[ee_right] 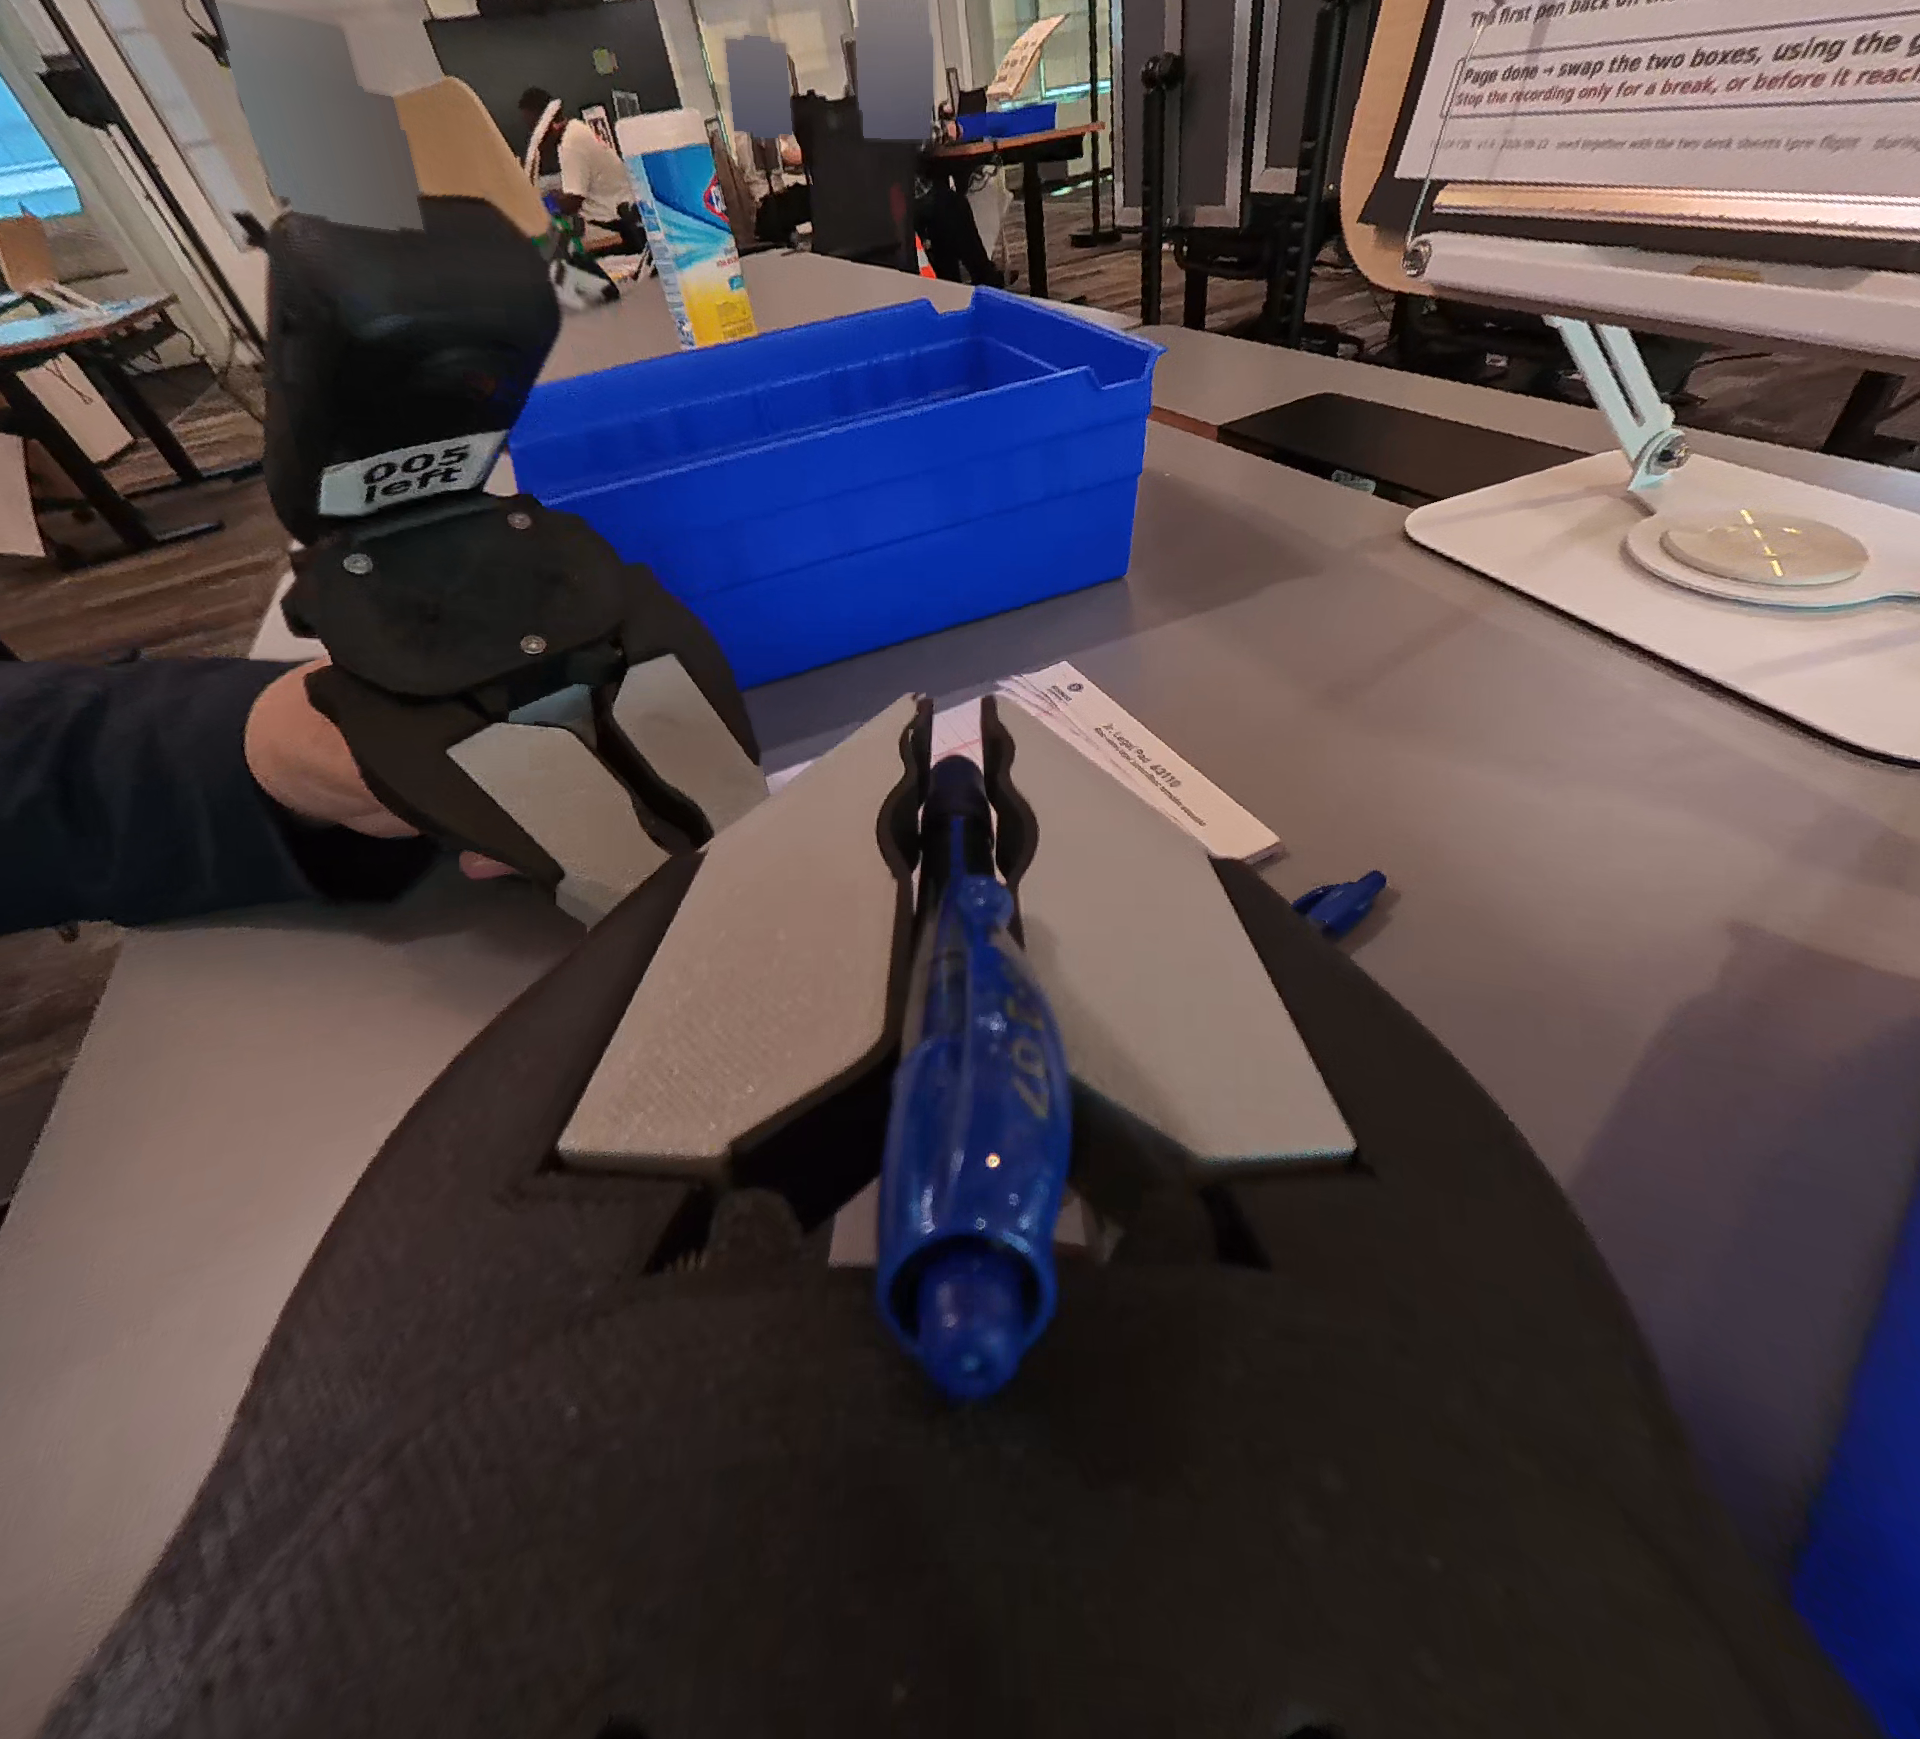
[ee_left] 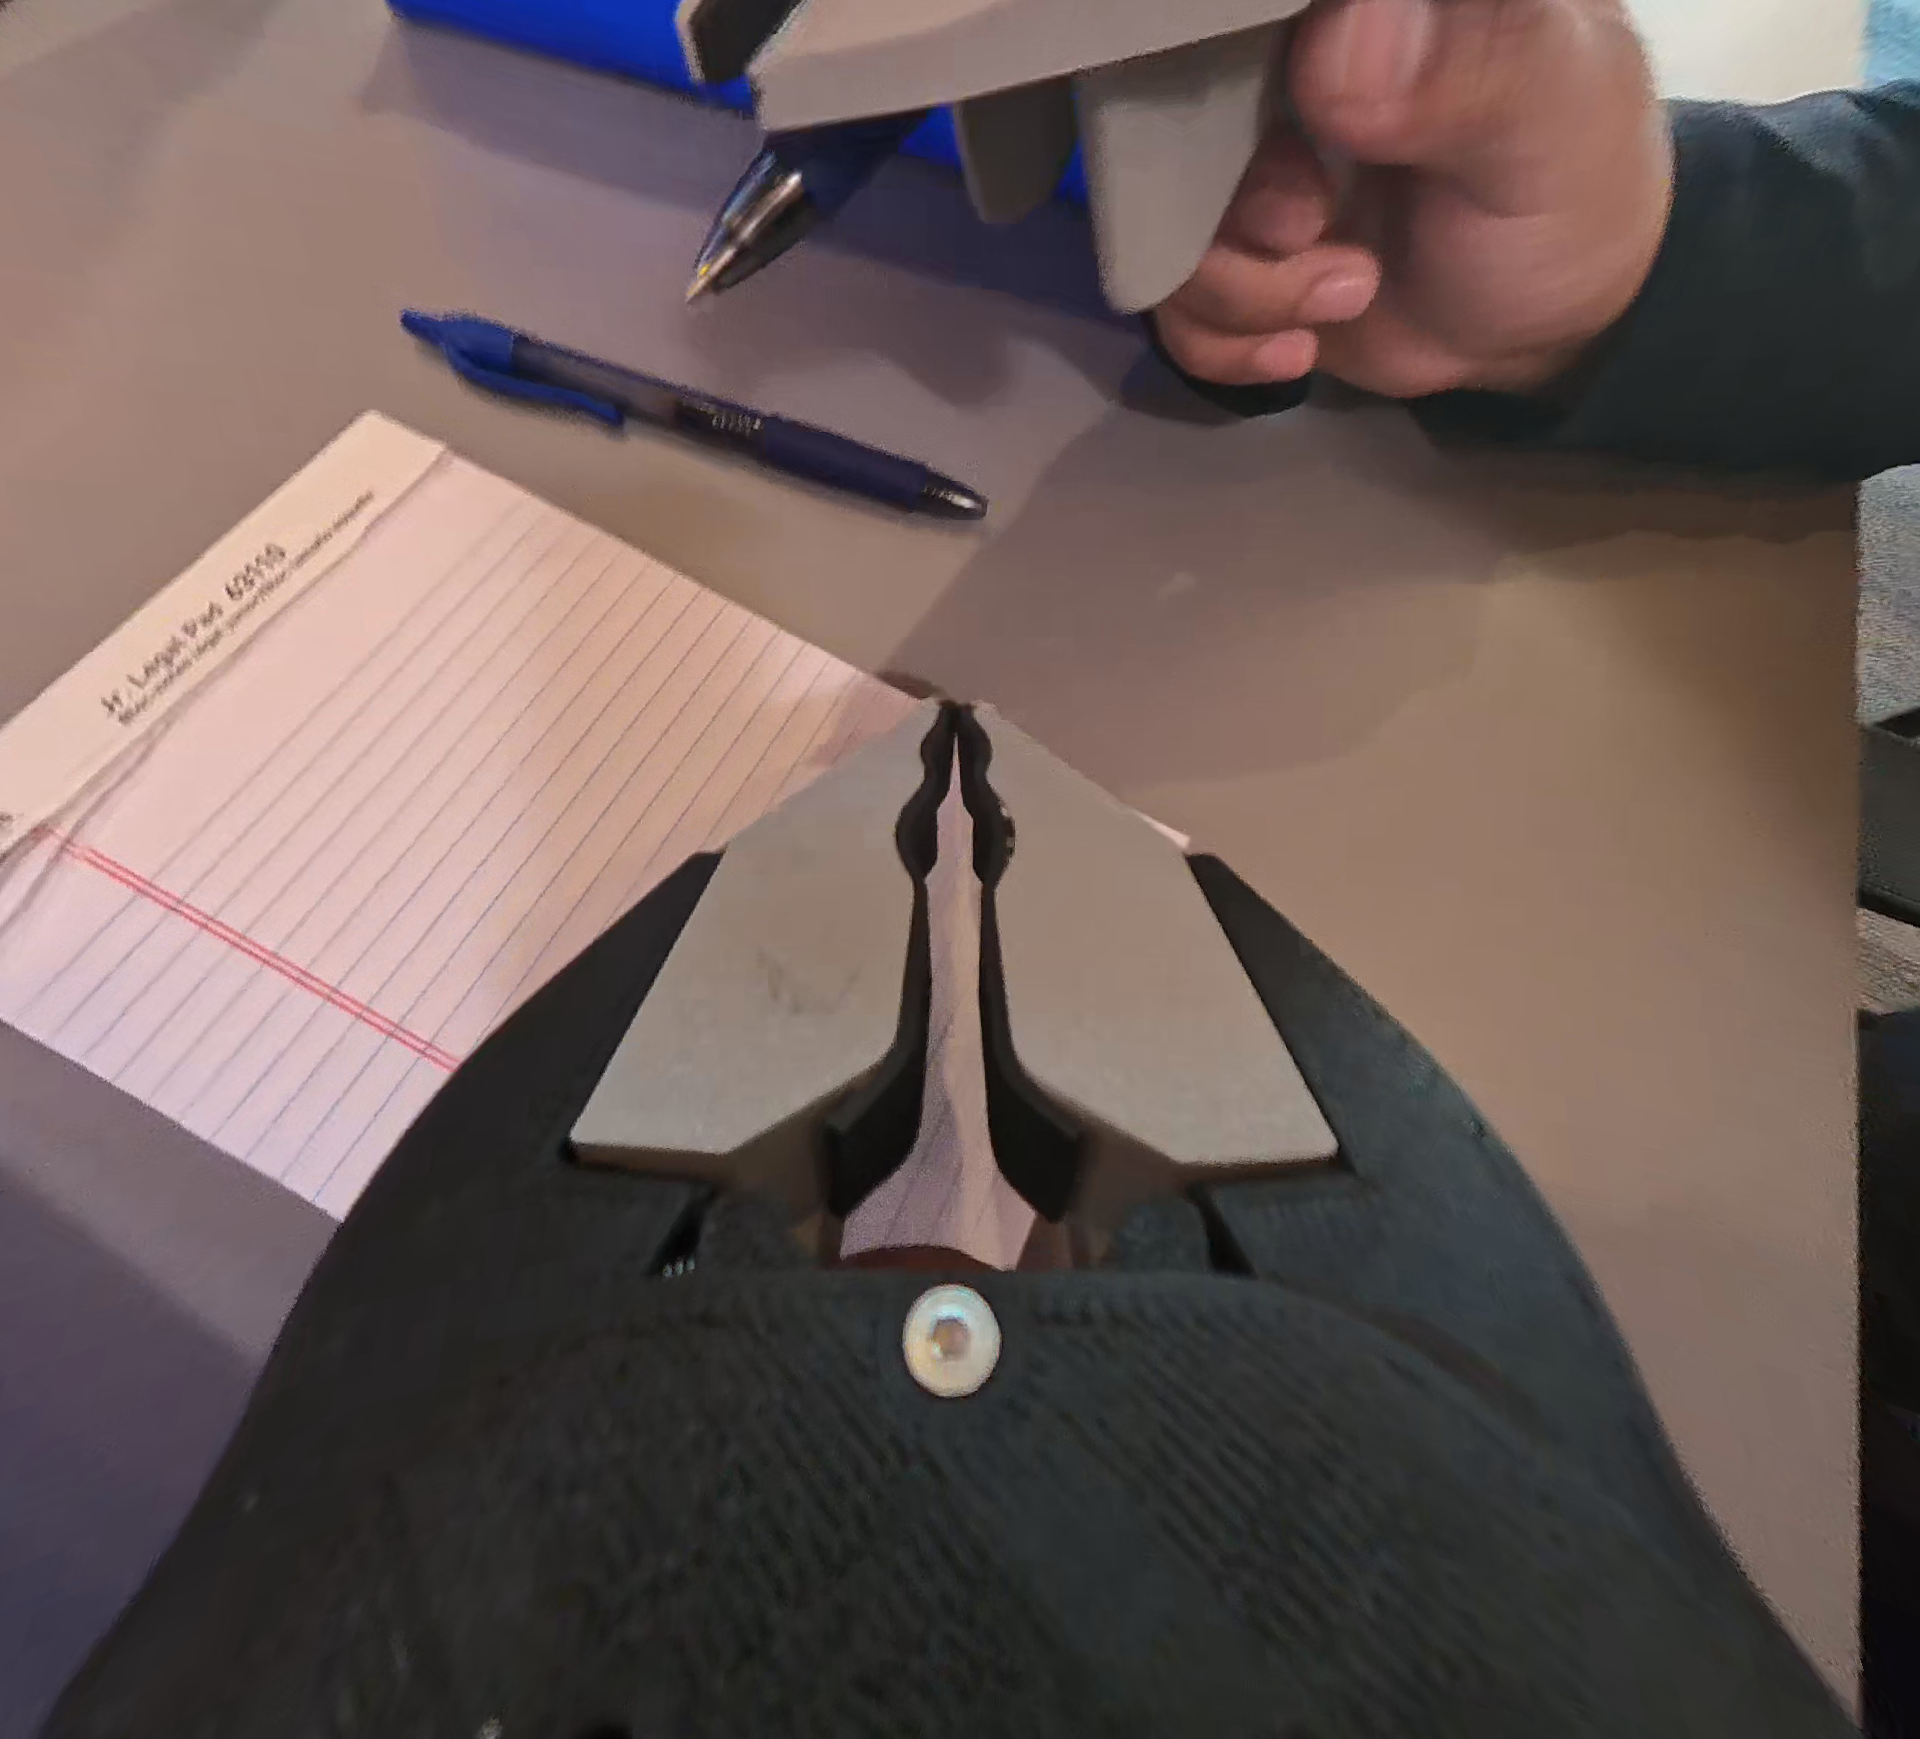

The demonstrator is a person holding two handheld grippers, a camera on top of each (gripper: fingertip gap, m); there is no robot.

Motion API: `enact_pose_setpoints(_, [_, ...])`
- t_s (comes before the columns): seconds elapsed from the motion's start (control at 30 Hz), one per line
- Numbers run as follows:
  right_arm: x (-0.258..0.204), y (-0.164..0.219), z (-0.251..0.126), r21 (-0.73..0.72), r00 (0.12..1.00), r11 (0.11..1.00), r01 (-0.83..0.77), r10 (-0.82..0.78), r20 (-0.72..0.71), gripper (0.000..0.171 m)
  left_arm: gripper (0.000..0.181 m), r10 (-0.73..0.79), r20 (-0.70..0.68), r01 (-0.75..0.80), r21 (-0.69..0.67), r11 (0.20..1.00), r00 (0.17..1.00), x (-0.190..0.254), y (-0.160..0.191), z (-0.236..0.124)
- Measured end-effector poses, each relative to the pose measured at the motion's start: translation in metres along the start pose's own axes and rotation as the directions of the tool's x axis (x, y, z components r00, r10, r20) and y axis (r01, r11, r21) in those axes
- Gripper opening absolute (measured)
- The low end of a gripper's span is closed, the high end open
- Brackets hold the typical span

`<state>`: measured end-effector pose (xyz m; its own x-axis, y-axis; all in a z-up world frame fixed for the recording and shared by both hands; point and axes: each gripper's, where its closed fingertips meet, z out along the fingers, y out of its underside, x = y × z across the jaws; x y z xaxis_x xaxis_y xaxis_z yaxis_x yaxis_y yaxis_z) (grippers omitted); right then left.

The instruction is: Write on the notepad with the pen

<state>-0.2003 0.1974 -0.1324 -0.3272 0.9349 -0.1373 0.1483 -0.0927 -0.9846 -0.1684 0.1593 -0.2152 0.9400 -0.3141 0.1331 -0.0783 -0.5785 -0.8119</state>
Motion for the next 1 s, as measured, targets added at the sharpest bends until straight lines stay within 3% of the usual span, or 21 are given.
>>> enact_pose_setpoints(0.03, [0.000,-0.001,-0.001,0.011,1.000,1.000,-0.014,0.013,0.006,0.006,0.000,0.021,0.000,-0.021,0.018,1.000,1.000,0.001,-0.003,-0.002])
enact_pose_setpoints(0.2, [0.002,0.004,0.001,-0.011,1.000,1.000,-0.016,0.017,0.008,0.006,0.003,0.084,0.080,-0.084,0.000,0.996,0.993,-0.011,-0.002,-0.006])
enact_pose_setpoints(1.0, [-0.007,0.021,0.012,-0.084,0.999,0.996,0.020,-0.017,0.031,0.006,0.005,0.153,0.140,-0.151,-0.024,0.988,0.978,-0.018,0.000,-0.006])
